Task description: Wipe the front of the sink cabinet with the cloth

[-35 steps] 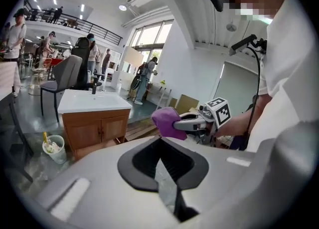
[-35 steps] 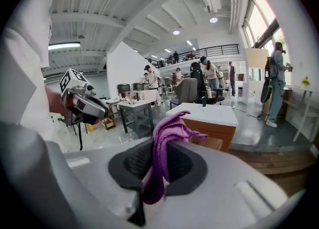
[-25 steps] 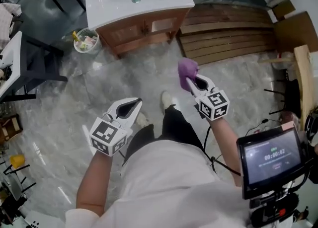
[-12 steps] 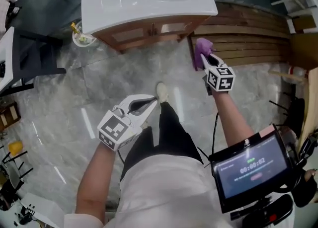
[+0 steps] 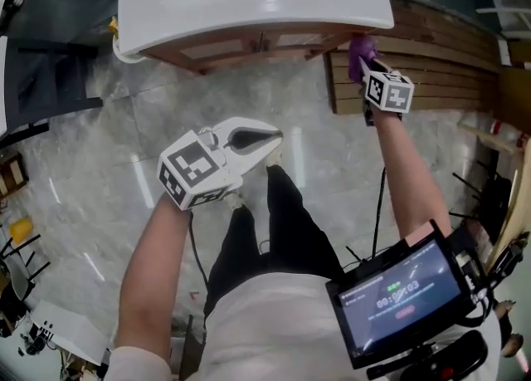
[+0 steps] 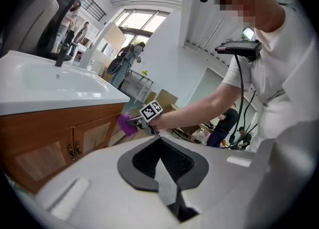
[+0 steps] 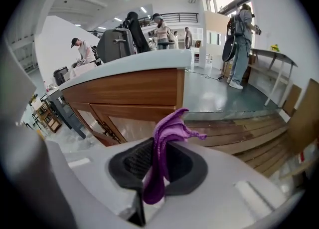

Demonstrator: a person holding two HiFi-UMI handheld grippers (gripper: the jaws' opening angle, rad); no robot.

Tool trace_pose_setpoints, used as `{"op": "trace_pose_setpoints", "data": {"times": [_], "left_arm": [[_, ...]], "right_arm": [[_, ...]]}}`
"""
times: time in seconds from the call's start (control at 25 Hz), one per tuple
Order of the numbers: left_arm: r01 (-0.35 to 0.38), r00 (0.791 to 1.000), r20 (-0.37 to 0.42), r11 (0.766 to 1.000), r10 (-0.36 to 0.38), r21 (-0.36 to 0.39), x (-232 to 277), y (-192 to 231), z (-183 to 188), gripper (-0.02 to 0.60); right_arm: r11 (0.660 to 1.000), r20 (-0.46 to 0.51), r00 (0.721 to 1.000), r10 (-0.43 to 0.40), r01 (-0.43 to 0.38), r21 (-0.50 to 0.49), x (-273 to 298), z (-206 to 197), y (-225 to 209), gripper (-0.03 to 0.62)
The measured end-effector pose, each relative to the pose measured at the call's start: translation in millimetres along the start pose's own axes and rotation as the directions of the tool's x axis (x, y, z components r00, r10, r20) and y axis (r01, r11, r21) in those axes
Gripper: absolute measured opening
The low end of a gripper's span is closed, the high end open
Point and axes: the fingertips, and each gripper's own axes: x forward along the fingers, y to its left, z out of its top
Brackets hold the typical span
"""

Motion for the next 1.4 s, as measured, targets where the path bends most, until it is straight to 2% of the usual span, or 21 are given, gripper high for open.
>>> {"op": "trace_pose_setpoints", "data": {"times": [0.08,0.16,0.32,0.48,0.8,0.96,1.12,1.24,1.4], "left_arm": [[0.008,0.997,-0.071,1.000,-0.010,-0.019,5.8,7.7,-8.1,0.006],[-0.007,0.983,-0.182,1.000,0.001,-0.031,11.1,19.5,-30.0,0.006],[-0.073,0.910,-0.412,0.994,0.032,-0.083,6.2,43.1,-87.9,0.008],[-0.096,0.848,-0.529,0.980,-0.011,-0.174,2.9,48.8,-125.0,0.006],[-0.115,0.790,-0.612,0.970,-0.043,-0.216,1.6,48.9,-148.4,0.006],[-0.122,0.772,-0.634,0.966,-0.051,-0.227,-8.1,47.8,-158.9,0.006],[-0.135,0.755,-0.653,0.961,-0.056,-0.239,-8.2,41.1,-167.1,0.006],[-0.144,0.755,-0.653,0.957,-0.060,-0.253,-26.5,41.6,-179.6,0.006],[-0.148,0.771,-0.634,0.952,-0.059,-0.268,-43.9,37.7,-187.7,0.006]], "right_arm": [[1.000,-0.021,1.000,0.008,-0.009,-0.018,13.0,3.0,1.6,0.055],[0.999,-0.030,0.999,0.016,-0.017,-0.035,23.1,3.6,6.3,0.055],[0.997,-0.031,0.999,0.035,-0.037,-0.065,39.8,4.4,31.0,0.055],[0.994,-0.035,0.998,0.061,-0.064,-0.091,53.2,8.7,56.4,0.055],[0.977,-0.056,0.988,0.147,-0.154,-0.149,62.6,19.8,107.9,0.055],[0.957,-0.066,0.976,0.207,-0.216,-0.195,67.3,27.4,148.7,0.055],[0.942,-0.057,0.962,0.267,-0.273,-0.196,66.0,32.1,178.9,0.055],[0.922,-0.064,0.945,0.321,-0.327,-0.209,72.9,31.5,226.4,0.055],[0.897,-0.080,0.928,0.364,-0.373,-0.236,82.0,31.3,275.1,0.055]]}}
